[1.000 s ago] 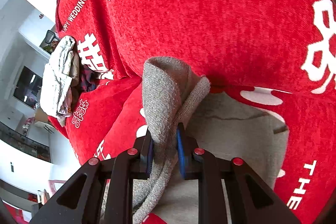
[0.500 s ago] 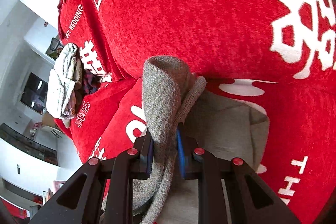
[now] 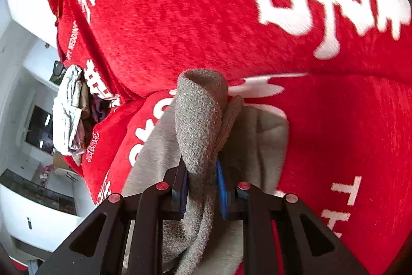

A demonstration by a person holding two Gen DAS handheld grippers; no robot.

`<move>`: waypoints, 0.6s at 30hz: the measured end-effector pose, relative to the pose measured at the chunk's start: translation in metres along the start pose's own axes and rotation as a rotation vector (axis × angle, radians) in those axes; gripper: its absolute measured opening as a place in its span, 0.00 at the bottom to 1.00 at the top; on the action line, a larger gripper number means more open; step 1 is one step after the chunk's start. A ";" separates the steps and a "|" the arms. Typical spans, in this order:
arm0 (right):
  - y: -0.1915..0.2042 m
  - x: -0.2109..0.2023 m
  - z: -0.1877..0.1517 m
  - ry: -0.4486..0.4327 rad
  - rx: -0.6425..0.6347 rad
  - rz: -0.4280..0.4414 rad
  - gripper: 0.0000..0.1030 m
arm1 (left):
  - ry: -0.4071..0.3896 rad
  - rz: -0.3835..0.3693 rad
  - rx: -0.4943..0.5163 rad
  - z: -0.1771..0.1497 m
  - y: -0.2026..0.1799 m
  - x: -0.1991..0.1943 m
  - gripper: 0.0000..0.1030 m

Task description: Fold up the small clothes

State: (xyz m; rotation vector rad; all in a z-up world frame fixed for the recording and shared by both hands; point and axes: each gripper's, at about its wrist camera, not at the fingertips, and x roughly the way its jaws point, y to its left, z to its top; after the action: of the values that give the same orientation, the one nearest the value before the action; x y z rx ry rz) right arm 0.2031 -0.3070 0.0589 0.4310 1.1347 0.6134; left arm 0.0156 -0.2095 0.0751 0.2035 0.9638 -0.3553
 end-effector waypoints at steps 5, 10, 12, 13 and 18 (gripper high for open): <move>-0.010 0.003 -0.003 -0.008 0.009 -0.015 0.20 | 0.008 -0.002 0.001 0.001 -0.003 0.007 0.09; -0.006 -0.003 -0.003 -0.036 0.003 -0.014 0.20 | 0.002 -0.008 0.010 0.002 -0.003 0.008 0.09; -0.008 -0.002 -0.004 -0.035 -0.001 -0.030 0.20 | 0.013 -0.013 0.011 0.000 -0.003 0.013 0.09; -0.011 0.000 -0.005 -0.028 0.005 -0.042 0.20 | 0.021 -0.017 0.010 -0.001 -0.003 0.016 0.09; -0.027 0.003 -0.011 -0.031 0.052 -0.050 0.20 | 0.029 -0.022 0.005 -0.002 -0.001 0.023 0.09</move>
State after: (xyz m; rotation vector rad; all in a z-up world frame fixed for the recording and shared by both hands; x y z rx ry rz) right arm 0.1997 -0.3257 0.0360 0.4538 1.1308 0.5324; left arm 0.0255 -0.2147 0.0544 0.2037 0.9948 -0.3756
